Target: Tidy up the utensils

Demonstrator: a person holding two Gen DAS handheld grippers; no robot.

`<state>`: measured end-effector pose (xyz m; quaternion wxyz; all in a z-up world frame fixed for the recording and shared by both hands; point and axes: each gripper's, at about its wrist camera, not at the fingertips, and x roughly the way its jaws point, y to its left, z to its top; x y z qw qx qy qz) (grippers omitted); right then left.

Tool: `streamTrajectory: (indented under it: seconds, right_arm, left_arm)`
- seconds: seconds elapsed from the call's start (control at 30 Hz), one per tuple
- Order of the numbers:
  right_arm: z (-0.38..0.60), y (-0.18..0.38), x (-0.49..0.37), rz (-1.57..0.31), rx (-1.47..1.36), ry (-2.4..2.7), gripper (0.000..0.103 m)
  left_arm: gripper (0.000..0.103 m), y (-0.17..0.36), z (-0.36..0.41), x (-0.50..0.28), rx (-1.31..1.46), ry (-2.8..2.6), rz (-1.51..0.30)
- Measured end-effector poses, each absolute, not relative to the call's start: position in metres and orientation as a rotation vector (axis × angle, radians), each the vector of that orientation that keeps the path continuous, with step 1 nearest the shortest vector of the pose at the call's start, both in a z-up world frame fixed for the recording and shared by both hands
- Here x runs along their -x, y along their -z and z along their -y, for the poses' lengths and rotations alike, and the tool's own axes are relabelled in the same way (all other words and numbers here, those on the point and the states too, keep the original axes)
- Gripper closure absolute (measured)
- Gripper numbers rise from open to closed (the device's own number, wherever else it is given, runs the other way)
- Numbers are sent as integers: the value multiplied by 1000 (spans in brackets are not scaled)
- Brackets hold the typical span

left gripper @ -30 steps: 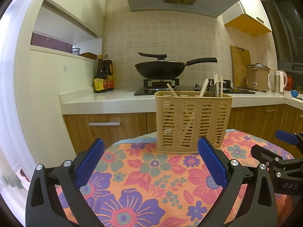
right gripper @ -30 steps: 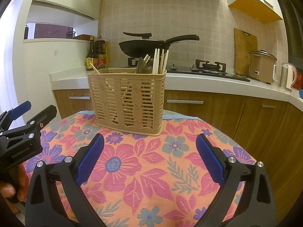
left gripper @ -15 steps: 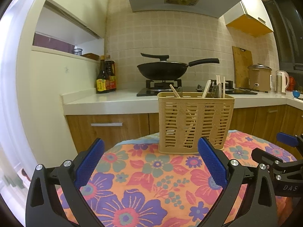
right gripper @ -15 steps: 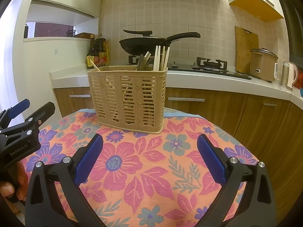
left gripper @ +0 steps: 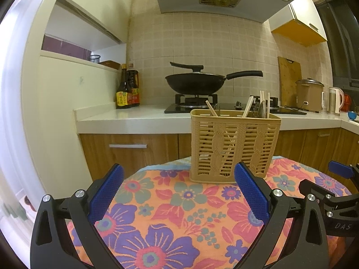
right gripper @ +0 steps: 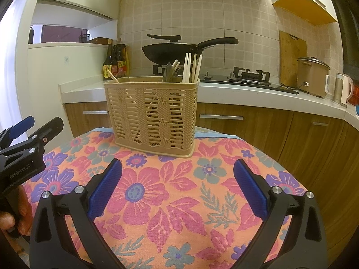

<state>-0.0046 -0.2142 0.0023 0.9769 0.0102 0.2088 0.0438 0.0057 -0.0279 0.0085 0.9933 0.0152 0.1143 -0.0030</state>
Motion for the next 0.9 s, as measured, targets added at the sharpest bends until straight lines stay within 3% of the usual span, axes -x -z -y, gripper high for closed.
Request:
streamTrajectory:
  seconds: [0.9]
  right_arm:
    - [212,0,3,-438,-19,-95,8]
  left_arm:
    - [8,-7,29,-6,-33,-4,-240]
